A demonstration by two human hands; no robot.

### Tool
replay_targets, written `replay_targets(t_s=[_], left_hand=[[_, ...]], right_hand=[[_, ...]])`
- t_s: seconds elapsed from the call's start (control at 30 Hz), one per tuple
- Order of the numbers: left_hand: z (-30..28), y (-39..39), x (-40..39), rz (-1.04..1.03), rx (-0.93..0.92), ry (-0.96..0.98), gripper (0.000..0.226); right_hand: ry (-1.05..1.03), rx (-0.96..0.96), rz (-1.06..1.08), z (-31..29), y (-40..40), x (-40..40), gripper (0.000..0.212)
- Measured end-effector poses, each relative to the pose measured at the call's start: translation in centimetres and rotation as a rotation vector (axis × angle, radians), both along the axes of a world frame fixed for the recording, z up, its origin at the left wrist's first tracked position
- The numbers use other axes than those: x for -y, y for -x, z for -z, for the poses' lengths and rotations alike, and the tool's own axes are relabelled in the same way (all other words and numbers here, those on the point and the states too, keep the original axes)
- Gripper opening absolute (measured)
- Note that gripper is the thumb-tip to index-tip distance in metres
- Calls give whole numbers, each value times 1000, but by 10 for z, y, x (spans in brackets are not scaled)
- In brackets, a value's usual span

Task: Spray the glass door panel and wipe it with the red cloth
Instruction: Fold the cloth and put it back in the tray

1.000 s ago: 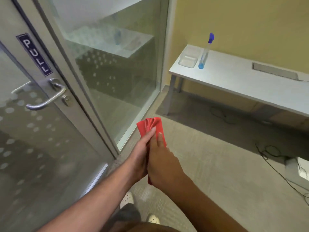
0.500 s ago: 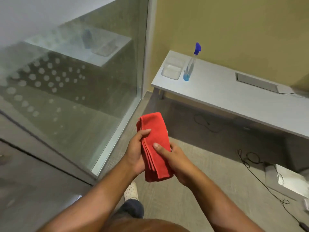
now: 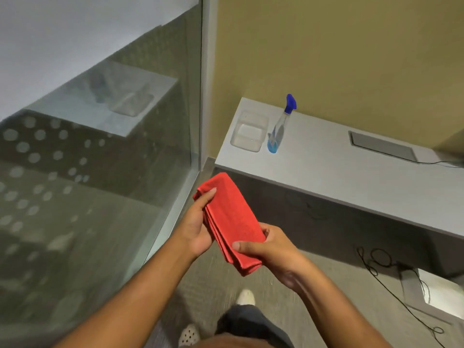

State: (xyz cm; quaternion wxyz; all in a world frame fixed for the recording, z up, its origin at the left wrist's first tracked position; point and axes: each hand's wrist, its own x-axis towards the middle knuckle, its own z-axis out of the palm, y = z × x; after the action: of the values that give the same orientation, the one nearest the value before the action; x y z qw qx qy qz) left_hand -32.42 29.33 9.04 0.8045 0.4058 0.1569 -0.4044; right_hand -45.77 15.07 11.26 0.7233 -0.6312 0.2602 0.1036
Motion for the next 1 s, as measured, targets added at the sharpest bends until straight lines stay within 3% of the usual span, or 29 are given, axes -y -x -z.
replay_targets(t_s=[0.33,0.57,0.8,1.0], left_hand=[[-3,-129,103,-40,-17,-127,51],[-7,-214,169,-54,-24,-195,23],[-4,-283,202,-115,-7,-239,17],[12,-355,233,-121,26,-281,12]], right_hand=[[41,12,8,10,-125,118,50],[199,21,77,8,-223,222,45],[440,30,-128,11,-300,267,52],[558,44,16,32,-377,288,50]])
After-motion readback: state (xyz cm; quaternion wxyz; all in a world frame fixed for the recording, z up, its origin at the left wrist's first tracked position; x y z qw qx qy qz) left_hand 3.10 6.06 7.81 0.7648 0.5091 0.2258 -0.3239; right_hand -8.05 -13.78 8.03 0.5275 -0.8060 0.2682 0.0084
